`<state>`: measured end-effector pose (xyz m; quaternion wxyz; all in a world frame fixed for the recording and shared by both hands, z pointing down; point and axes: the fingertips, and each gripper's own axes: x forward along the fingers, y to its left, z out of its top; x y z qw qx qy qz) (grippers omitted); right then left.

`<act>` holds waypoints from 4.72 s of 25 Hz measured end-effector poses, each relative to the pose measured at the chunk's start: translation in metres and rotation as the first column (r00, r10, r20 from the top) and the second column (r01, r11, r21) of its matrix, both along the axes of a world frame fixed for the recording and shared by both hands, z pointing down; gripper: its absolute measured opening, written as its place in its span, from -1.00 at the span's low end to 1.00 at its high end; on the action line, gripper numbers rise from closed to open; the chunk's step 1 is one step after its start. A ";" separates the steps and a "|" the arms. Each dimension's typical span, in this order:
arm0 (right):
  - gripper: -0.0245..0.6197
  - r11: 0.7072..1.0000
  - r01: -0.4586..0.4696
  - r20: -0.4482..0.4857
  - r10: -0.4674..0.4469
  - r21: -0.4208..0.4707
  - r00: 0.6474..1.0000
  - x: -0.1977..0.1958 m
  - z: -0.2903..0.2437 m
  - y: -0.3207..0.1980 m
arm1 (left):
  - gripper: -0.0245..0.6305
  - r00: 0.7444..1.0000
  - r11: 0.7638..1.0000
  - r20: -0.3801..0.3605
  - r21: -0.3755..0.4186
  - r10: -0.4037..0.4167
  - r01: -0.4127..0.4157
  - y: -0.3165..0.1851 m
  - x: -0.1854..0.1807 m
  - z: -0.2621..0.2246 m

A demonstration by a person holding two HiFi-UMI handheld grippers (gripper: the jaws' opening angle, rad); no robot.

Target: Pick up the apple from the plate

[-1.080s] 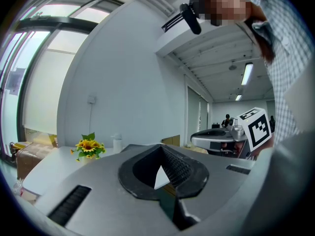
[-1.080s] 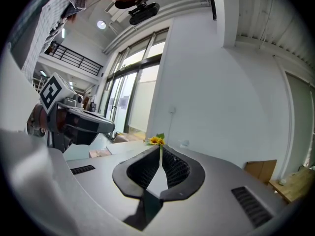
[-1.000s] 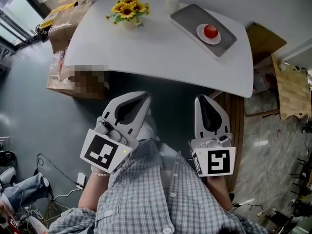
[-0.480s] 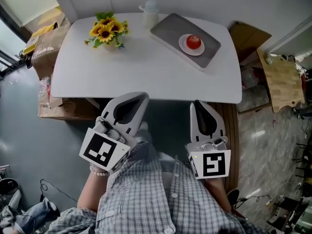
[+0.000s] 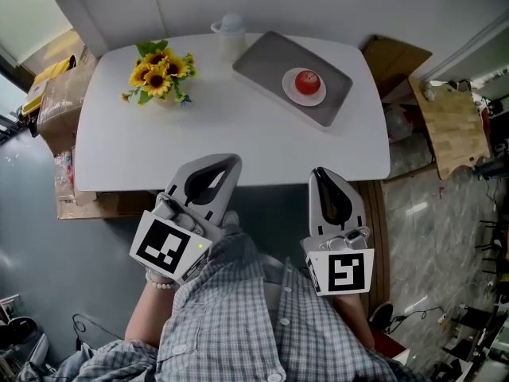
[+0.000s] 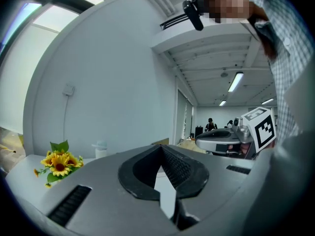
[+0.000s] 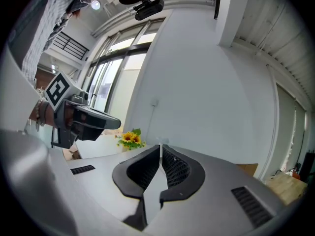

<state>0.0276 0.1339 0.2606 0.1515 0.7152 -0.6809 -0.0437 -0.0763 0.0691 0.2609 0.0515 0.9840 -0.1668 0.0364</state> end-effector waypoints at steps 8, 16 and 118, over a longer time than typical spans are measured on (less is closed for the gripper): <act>-0.83 0.997 -0.077 0.012 0.077 0.010 0.997 0.015 0.006 -0.036 | -0.90 0.998 0.998 0.005 0.002 0.060 -0.060 -0.041 0.013 0.007; -0.83 0.994 -0.107 -0.002 0.107 -0.003 0.994 0.012 0.014 -0.067 | -0.90 0.995 0.995 0.011 -0.007 0.097 -0.097 -0.072 0.015 0.015; -0.68 0.626 0.214 0.536 0.385 -0.750 0.751 0.277 0.269 -0.222 | -0.64 0.821 0.598 0.561 -0.696 0.107 0.397 -0.212 0.262 0.276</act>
